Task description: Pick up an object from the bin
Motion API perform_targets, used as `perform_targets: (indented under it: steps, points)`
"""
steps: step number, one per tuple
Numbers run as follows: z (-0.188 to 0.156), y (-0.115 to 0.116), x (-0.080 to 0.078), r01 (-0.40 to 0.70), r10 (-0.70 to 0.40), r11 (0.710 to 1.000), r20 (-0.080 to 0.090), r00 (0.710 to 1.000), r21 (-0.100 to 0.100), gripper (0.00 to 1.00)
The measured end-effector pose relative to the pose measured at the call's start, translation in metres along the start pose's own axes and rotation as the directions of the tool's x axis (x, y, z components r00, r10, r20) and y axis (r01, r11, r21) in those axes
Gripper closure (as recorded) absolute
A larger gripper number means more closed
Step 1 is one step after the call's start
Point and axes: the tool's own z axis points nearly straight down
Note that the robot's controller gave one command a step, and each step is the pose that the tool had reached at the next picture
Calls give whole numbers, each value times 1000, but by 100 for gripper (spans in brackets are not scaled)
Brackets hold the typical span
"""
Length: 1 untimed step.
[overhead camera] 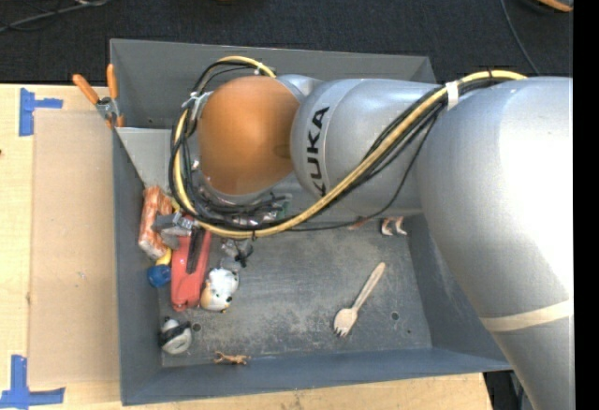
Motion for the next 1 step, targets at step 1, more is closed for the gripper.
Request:
perform_targets:
  steps: [1]
  points:
    - [1, 11, -6, 300, -300, 954, 2, 954, 3, 100]
